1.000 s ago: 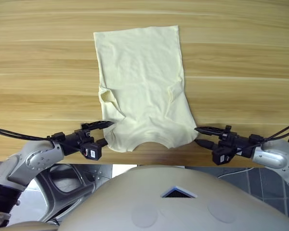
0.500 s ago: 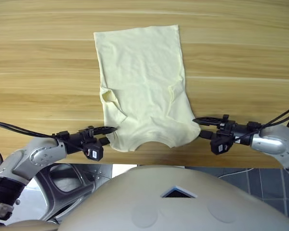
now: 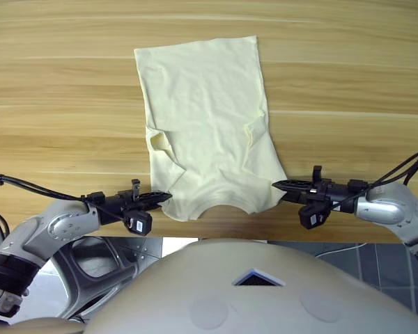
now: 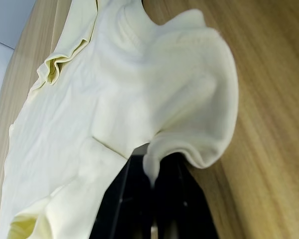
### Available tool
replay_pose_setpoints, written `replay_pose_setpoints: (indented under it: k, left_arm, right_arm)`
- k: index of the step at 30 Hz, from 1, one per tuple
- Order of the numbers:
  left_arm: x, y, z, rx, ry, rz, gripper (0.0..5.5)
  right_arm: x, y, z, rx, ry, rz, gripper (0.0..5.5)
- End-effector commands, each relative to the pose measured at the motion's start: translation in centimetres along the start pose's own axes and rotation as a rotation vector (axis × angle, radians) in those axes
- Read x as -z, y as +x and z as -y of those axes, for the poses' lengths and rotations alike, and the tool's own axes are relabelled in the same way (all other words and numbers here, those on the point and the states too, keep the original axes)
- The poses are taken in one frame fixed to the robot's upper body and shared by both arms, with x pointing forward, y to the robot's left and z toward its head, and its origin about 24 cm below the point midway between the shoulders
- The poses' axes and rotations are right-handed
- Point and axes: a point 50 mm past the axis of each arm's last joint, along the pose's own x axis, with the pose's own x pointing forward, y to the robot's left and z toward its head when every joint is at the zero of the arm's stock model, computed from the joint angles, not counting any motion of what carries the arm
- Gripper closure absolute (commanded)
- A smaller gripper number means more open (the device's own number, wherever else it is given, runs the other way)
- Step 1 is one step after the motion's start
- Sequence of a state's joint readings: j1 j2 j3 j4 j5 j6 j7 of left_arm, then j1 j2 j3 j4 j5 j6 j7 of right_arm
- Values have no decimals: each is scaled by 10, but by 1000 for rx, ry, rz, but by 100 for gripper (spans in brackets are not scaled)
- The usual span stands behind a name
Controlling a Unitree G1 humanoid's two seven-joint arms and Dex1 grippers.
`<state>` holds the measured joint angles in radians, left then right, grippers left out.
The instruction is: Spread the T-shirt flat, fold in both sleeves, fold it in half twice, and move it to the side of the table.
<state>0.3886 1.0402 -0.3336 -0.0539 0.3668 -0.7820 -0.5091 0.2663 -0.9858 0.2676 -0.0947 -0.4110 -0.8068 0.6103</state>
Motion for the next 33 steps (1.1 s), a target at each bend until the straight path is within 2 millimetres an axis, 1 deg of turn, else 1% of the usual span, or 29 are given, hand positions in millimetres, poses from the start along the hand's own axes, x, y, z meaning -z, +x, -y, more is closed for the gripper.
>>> replay_pose_setpoints:
  k: [1,3,9,12,15,18,21,23,24,26,28,29,31,32,33]
  left_arm:
    - [12,-1,32,198,-46,-99,550]
    - [14,-2,30,183,-46,-100,550]
    - [21,-6,24,103,-66,-109,550]
    - [24,-8,21,52,-85,-103,550]
    - [19,-5,27,26,-122,-68,550]
    - [8,-4,34,22,-150,-16,550]
    - [-8,-3,40,4,-178,27,550]
    - [-18,-8,42,-33,-214,37,550]
    - [-20,-8,40,-49,-219,44,550]
    - [-17,-6,25,-131,-222,73,550]
    - [-11,-6,0,-232,-209,118,550]
    - [-9,-7,-15,-288,-203,148,550]
    - [1,-7,-50,-436,-201,182,550]
    - [10,-6,-68,-522,-222,180,550]
    - [16,-4,-82,-588,-247,184,550]
  right_arm:
    - [2,2,2,34,16,-12,516]
    - [5,0,2,55,33,-29,545]
    - [14,-6,-2,126,93,-81,545]
    - [12,-8,-9,144,123,-80,545]
    - [2,-13,-28,136,186,-60,545]
    - [-14,-16,-40,131,240,-22,545]
    - [-30,-21,-41,173,284,5,545]
    - [-37,-30,-35,242,334,17,545]
    - [-38,-32,-29,278,342,22,545]
    - [-33,-30,-10,367,328,50,545]
    - [-25,-25,13,462,322,90,545]
    - [-22,-23,23,503,327,106,545]
    - [-12,-18,42,577,354,124,545]
    - [-4,-14,51,609,375,128,545]
    - [1,-9,57,620,385,129,545]
